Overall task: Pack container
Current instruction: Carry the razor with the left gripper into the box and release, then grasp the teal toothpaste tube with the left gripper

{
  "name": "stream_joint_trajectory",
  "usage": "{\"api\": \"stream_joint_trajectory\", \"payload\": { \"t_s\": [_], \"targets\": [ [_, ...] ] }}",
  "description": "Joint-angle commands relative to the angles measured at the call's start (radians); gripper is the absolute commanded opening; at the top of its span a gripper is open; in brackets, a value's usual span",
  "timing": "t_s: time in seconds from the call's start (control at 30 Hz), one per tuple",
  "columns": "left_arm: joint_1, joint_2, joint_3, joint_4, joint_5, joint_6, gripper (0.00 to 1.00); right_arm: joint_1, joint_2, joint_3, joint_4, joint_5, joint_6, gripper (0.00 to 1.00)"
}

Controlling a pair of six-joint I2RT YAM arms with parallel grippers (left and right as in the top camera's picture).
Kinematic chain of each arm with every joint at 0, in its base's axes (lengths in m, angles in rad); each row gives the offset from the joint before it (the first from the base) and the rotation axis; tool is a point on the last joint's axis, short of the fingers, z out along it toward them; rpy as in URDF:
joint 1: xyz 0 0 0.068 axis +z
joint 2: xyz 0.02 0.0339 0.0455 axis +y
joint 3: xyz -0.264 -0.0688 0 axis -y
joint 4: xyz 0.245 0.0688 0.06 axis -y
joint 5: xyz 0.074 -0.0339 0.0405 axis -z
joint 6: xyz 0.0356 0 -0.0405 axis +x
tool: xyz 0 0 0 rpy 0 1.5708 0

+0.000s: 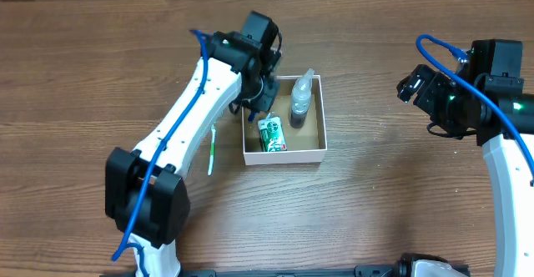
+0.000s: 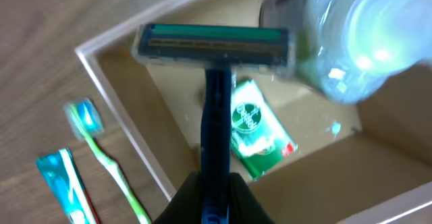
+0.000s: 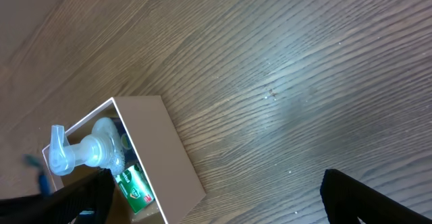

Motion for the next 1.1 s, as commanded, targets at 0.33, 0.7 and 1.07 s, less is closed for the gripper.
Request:
{"api": "stream_joint_trajectory", "payload": {
  "t_s": [0.33,0.7,1.07],
  "targets": [
    [0.243,-0.073,0.029,-0.146,-0.166,0.024,0.81,-0.002,-0.008,0.02,0.005,-0.001,0.005,1.0],
    [0.335,0.239,0.029,-0.19,-0.098,0.114,0.61,-0.002,-0.008,0.02,0.005,-0.001,0.005,1.0],
    [0.336,0.319,-0.035,-0.19,-0.097,0.101,0.6,-0.002,-0.008,0.02,0.005,-0.001,0.005,1.0]
  ]
}}
